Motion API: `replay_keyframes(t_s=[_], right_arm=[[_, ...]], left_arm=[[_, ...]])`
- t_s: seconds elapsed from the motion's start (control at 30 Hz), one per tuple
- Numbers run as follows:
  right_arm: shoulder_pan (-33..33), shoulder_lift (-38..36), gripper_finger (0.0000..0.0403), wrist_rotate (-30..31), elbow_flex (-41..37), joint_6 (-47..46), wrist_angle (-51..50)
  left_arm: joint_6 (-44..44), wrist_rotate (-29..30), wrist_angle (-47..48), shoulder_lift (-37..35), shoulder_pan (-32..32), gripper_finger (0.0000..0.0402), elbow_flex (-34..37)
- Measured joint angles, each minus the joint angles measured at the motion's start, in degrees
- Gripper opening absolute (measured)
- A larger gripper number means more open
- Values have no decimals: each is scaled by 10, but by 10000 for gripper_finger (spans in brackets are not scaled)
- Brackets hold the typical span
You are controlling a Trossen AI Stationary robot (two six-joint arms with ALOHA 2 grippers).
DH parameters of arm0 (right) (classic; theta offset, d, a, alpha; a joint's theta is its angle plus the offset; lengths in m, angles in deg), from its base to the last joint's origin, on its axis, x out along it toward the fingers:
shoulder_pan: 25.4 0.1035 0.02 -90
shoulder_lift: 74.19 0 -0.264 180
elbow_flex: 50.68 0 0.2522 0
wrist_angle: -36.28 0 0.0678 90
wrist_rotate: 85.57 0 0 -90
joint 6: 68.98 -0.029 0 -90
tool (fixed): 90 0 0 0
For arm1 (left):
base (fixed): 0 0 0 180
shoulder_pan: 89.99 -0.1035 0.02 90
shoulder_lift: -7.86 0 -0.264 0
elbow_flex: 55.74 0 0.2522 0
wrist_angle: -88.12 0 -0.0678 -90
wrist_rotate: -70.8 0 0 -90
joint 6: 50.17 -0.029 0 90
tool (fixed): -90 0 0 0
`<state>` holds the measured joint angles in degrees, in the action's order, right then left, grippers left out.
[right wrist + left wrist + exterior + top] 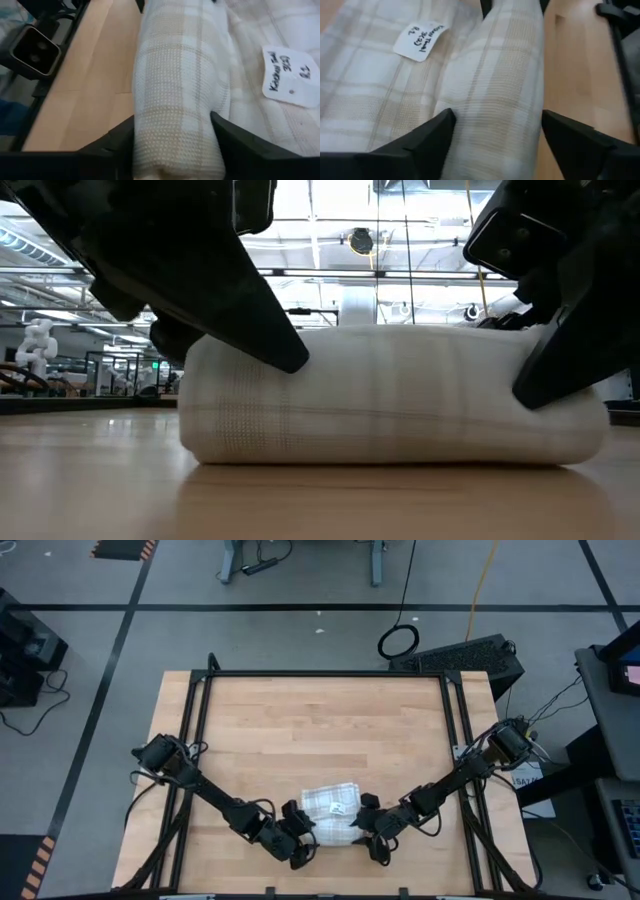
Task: Roll towel
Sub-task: Roll the towel
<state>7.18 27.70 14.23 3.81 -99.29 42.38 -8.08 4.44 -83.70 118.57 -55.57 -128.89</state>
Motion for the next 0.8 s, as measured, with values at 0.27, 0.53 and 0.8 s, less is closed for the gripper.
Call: replay_keyframes(t_s=[0.27,0.53,0.8], right_arm=[[-23,-1,148,-93,0,-83,19],[-78,0,125,-233,0,-134,36],[-136,0,124,-381,0,-197,39]], left_arm=[[78,-85,-2,-3,-13,207,-1],[91,-194,-17,-3,-38,161,-1],[127,-319,-16,-3,-83,130,-1]])
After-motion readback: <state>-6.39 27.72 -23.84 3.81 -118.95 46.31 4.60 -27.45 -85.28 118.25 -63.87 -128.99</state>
